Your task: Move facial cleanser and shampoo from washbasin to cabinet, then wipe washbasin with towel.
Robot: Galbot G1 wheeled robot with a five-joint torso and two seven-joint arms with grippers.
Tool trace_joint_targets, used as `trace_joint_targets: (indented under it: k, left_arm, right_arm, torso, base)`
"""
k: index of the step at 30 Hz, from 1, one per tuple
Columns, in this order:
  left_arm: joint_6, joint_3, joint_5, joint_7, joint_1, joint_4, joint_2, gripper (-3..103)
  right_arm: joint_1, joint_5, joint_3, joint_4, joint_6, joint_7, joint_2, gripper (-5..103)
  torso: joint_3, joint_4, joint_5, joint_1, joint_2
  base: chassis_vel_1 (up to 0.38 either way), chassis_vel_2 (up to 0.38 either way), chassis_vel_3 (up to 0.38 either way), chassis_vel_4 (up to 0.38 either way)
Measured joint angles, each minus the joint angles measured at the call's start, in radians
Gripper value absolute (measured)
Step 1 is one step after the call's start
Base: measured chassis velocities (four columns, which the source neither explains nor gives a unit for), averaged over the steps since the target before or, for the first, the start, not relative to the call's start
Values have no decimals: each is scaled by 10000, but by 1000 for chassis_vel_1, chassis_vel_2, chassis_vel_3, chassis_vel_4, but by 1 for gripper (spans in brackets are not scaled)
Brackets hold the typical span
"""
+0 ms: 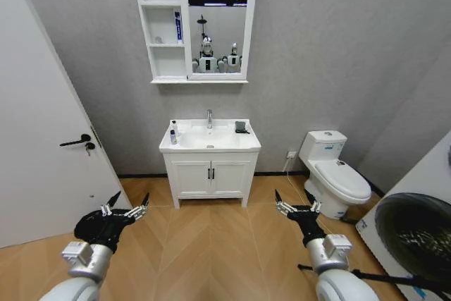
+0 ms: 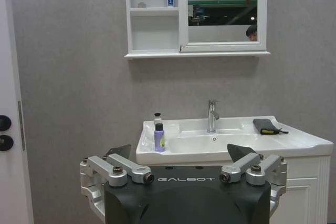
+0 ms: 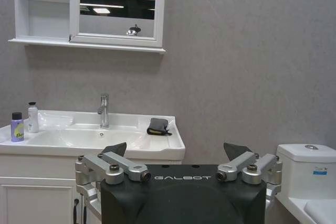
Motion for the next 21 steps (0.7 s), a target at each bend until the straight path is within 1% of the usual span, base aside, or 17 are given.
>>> trace_joint_targets:
  k: [2, 3, 6, 7, 9, 10, 11, 12, 14, 15, 16, 17, 18, 19, 20, 21]
  left_arm:
    - [-39, 16, 73, 25, 46, 7, -39, 100]
    - [-62, 26, 111, 48, 92, 6, -65, 100]
    - [-103, 53, 182, 61, 155, -12, -105, 100]
    - [-144, 62, 256, 72, 200, -34, -135, 100]
    - [-173, 69, 292, 85, 233, -52, -158, 100]
    - [-182, 76, 306, 94, 264, -59, -177, 100]
    - [-213, 76, 324, 99, 297, -66, -202, 100]
    - [-213, 76, 324, 99, 297, -66, -202, 100]
    - [-249, 75, 339, 114, 322, -65, -228, 100]
    - [-293, 65, 351, 130, 355, -61, -262, 100]
    - [-293, 65, 351, 130, 355, -61, -262, 100]
    - [-313, 62, 356, 141, 380, -54, -289, 100]
    - [-341, 54, 363, 153, 407, -48, -314, 100]
    - [-341, 54, 363, 153, 407, -48, -314, 100]
    - [-380, 48, 372, 174, 436, -30, -340, 100]
    - [-407, 39, 378, 191, 457, -25, -359, 100]
  right_arm:
    - [-6, -4, -2, 9, -8, 0, 5, 100]
    - [-5, -10, -4, 11, -10, 0, 12, 100]
    - [-26, -27, -6, 12, -10, 0, 39, 100]
    - [-47, -33, -8, 12, -10, 0, 49, 100]
    - [-61, -37, -10, 12, -9, 0, 57, 100]
    - [-64, -40, -10, 12, -6, -1, 59, 100]
    - [-58, -41, -11, 11, 0, -2, 59, 100]
    - [-58, -41, -11, 11, 0, -2, 59, 100]
    - [-54, -41, -8, 12, 4, -2, 59, 100]
    - [-60, -42, -5, 16, 12, -2, 60, 100]
    - [-60, -42, -5, 16, 12, -2, 60, 100]
    - [-66, -42, -4, 17, 16, -2, 60, 100]
    - [-67, -42, -4, 16, 18, -6, 58, 100]
    - [-67, -42, -4, 16, 18, -6, 58, 100]
    - [-74, -42, -4, 17, 25, -6, 57, 100]
    - [-73, -42, -4, 16, 29, -7, 57, 100]
  torso:
    - [1, 1, 2, 1, -1]
    - [2, 7, 8, 2, -2]
    - [2, 3, -1, 5, -3]
    - [2, 3, 6, 4, -2]
    - [2, -2, 5, 5, -3]
    - [1, 0, 0, 5, -3]
    - [1, 7, 8, 3, -2]
    - [1, 7, 8, 3, -2]
    - [2, 4, 1, 4, -3]
    - [0, -3, 2, 3, -1]
    - [0, -3, 2, 3, -1]
    - [2, 4, 2, 4, -3]
    - [5, 7, 12, 9, -5]
    - [5, 7, 12, 9, -5]
    - [1, 4, -1, 5, -3]
    - [0, -4, -3, 4, -2]
  base:
    - [-179, 190, 206, -181]
    - [-201, 200, 206, -217]
    - [-211, 229, 242, -224]
    - [-235, 227, 245, -266]
    - [-235, 244, 245, -266]
    - [-239, 261, 271, -284]
    - [-280, 289, 271, -278]
    - [-280, 289, 271, -278]
    - [-299, 307, 316, -300]
    - [-323, 335, 329, -354]
    - [-323, 335, 329, -354]
    - [-323, 318, 326, -354]
    - [-338, 318, 380, -347]
    - [-338, 318, 380, -347]
    - [-384, 370, 380, -353]
    - [-334, 352, 375, -353]
